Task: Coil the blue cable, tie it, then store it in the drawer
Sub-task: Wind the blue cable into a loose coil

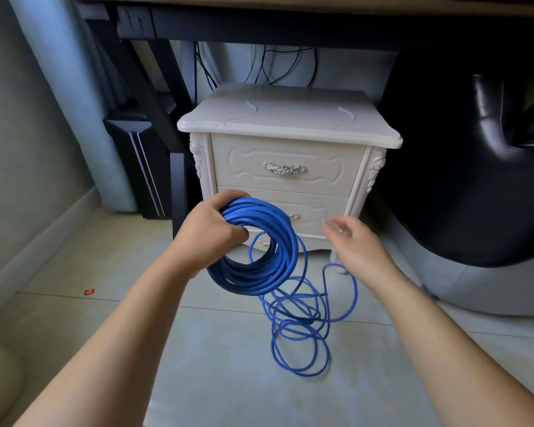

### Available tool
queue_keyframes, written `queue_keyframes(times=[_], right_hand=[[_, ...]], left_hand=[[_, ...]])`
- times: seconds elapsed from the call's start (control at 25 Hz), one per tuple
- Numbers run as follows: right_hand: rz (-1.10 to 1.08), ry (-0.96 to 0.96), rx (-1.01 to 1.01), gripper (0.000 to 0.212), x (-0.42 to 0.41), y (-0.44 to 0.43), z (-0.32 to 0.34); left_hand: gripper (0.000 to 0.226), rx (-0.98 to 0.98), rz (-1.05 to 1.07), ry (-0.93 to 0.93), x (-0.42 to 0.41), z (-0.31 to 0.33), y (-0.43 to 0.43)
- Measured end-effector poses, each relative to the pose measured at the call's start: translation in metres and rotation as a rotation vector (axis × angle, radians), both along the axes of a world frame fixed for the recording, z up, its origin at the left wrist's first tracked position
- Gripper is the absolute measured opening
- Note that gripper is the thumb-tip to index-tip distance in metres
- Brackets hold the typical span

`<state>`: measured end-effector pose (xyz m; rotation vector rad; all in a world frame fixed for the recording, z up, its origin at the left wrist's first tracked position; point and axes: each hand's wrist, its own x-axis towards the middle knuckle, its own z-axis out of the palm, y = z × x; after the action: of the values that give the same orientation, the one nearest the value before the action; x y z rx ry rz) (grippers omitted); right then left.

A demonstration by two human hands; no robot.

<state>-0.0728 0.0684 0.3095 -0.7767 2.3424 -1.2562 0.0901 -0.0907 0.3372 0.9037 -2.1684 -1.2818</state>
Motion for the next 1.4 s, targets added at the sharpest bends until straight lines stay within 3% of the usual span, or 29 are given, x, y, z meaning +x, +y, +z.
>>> queue_keyframes(times=[0.08, 0.12, 0.2, 0.36, 0.6, 0.72, 0.8, 0.92, 1.08, 1.2, 1.32, 1.4], right_hand=[[0.217, -0.216, -0.245, 0.052, 0.012, -0.002, 0.011], [0.352, -0.292, -0.285, 0.058, 0.018, -0.004, 0.014], [0.507, -0.260, -0.233, 0.057, 0.025, -0.008, 0.007], [0.321, -0.188, -0.145, 0.036, 0.032, -0.017, -0.007], [0.009, -0.597, -0.618, 0.030, 0.051, -0.028, -0.014], [-0.010, -0.519, -0.628, 0.031, 0.053, -0.027, -0.008], [-0.056, -0.438, -0.596, 0.034, 0.048, -0.023, -0.005], [-0.036, -0.265, -0.475, 0.039, 0.034, -0.014, 0.005], [0.204, 0.061, -0.168, 0.040, 0.026, -0.006, 0.014], [0.353, 0.256, -0.030, 0.038, 0.028, -0.007, 0.009], [0.257, 0.175, -0.147, 0.040, 0.027, -0.008, 0.010], [0.221, -0.017, -0.268, 0.039, 0.025, -0.007, 0.013]], left_hand=[[0.051, 0.007, -0.086, -0.007, -0.001, 0.001, 0.005], [0.052, 0.011, -0.115, -0.002, -0.003, 0.000, 0.008], [0.053, 0.036, -0.105, 0.040, -0.005, 0.000, 0.011], [0.048, 0.207, 0.059, 0.221, -0.006, -0.001, 0.011], [0.038, 0.448, 0.192, 0.449, -0.018, -0.015, 0.032], [0.028, 0.576, 0.199, 0.479, -0.018, -0.016, 0.037], [0.021, 0.608, 0.112, 0.361, -0.018, -0.014, 0.034], [0.030, 0.399, -0.035, 0.129, -0.016, -0.013, 0.022], [0.044, -0.040, -0.218, -0.034, -0.013, -0.010, 0.024], [0.025, -0.163, -0.246, -0.146, -0.017, -0.014, 0.036], [0.008, -0.060, -0.129, -0.037, -0.021, -0.016, 0.037], [0.006, 0.037, -0.070, 0.057, -0.022, -0.013, 0.037]])
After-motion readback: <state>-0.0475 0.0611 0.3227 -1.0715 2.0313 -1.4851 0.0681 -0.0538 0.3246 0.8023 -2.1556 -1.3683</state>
